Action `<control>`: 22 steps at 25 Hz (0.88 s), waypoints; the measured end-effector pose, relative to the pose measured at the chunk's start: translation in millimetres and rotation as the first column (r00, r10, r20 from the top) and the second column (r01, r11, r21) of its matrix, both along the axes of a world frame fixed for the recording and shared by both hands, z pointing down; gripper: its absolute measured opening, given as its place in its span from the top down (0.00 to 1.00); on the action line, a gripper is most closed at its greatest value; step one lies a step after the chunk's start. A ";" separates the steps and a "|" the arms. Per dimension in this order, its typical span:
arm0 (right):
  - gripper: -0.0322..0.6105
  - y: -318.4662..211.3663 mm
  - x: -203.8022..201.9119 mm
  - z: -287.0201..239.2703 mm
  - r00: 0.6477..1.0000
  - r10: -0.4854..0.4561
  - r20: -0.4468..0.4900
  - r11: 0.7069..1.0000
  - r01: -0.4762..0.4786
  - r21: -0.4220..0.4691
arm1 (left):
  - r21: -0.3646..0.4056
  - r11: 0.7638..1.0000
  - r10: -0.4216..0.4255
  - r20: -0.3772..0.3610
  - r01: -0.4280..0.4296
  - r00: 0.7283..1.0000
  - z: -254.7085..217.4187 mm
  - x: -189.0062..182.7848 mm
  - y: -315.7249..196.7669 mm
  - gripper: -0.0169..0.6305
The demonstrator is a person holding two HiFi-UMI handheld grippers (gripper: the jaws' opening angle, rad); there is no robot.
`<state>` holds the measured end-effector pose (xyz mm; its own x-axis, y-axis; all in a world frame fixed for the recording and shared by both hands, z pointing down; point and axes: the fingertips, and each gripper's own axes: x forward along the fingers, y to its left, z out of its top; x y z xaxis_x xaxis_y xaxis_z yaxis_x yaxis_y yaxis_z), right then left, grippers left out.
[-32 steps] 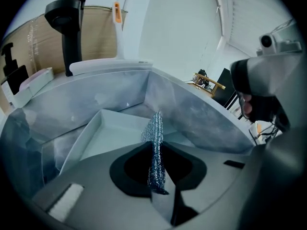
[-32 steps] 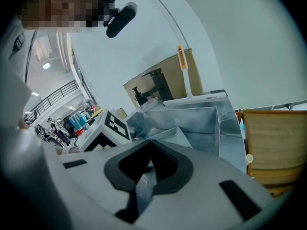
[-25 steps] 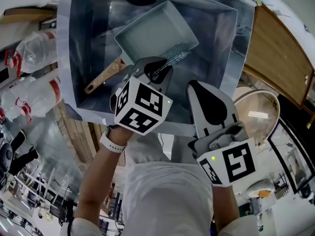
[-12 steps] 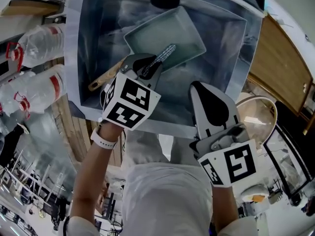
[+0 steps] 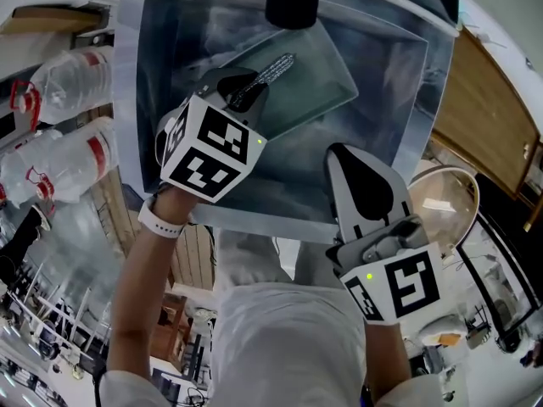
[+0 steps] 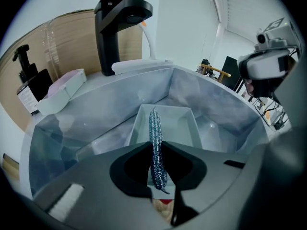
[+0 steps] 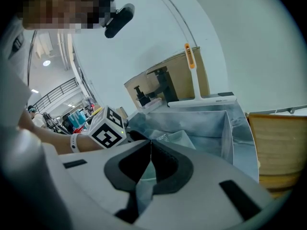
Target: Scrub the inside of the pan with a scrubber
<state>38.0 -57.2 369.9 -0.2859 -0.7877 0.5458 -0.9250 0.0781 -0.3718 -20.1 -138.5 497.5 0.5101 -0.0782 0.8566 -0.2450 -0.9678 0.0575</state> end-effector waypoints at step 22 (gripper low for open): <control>0.94 -6.8 16.9 1.3 0.999 0.052 -0.008 0.999 -0.052 -0.010 | 0.042 0.999 0.000 -0.042 0.002 0.999 -2.8 45.0 -49.9 0.87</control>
